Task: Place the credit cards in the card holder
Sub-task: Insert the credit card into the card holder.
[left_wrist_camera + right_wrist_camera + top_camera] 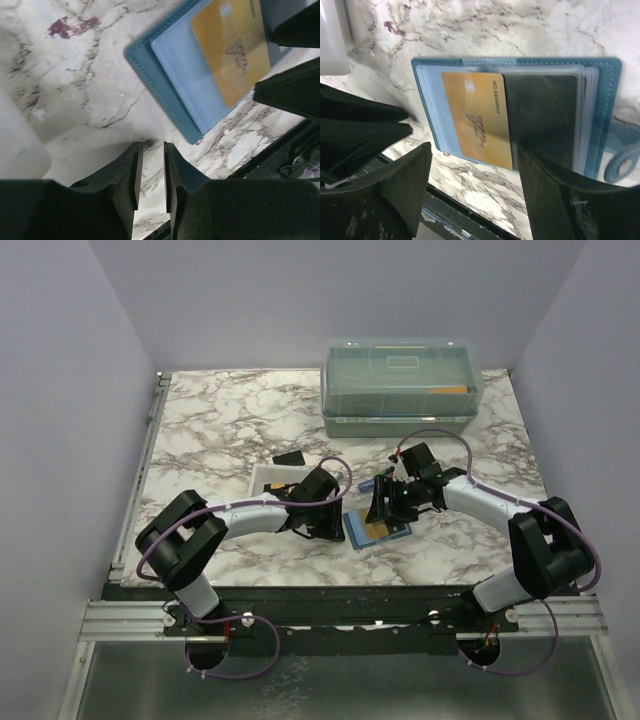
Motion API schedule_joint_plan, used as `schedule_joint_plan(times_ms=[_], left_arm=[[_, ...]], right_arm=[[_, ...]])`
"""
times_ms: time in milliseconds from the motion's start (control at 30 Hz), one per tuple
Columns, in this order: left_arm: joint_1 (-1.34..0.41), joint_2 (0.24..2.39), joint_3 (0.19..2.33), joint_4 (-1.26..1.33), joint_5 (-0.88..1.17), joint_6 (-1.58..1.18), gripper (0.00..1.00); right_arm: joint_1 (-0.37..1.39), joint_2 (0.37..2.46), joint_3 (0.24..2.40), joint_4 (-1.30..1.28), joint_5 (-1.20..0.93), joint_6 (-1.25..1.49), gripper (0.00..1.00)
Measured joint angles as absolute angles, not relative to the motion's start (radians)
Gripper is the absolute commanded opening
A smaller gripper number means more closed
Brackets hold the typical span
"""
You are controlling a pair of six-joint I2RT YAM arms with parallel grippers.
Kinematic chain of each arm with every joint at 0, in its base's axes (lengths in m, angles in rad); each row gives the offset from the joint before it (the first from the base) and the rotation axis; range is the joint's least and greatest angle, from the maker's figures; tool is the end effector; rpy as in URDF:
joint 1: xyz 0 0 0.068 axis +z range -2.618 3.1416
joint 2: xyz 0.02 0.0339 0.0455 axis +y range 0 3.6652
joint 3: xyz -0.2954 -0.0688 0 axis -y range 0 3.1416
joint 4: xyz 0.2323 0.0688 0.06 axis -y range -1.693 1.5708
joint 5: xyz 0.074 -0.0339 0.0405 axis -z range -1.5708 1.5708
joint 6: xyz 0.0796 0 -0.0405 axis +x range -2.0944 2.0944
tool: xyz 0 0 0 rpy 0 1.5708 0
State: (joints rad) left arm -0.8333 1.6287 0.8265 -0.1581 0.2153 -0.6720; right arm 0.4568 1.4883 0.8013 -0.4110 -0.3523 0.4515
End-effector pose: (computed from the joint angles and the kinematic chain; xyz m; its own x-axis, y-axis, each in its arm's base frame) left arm 0.2084 -0.2547 0.1588 -0.9326 0.1221 -0.3397 0.2873 0.8207 -0.4939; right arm 0.2401 0.1486 0.1746 -0.9611 -0.0161 -0.2757 -0.1508 0.8669 0.4751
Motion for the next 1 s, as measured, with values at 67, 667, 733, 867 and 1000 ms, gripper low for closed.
schedule_joint_plan(times_ms=[67, 667, 733, 867, 1000], left_arm=[[-0.833, 1.643, 0.831, -0.138, 0.227, -0.678, 0.28], [-0.834, 1.686, 0.859, -0.088, 0.245, -0.691, 0.36], [-0.834, 1.671, 0.850, -0.097, 0.240, -0.692, 0.40], [-0.832, 1.610, 0.815, -0.144, 0.234, -0.711, 0.47], [-0.826, 1.558, 0.802, -0.168, 0.238, -0.763, 0.54]], right_arm=[[0.456, 1.511, 0.811, -0.395, -0.361, 0.451, 0.70], [0.463, 1.528, 0.745, -0.155, -0.593, 0.495, 0.68], [0.468, 1.484, 0.759, -0.201, -0.566, 0.490, 0.68], [0.477, 1.393, 0.805, -0.322, -0.416, 0.476, 0.68], [0.474, 1.348, 0.824, -0.435, -0.175, 0.483, 0.68]])
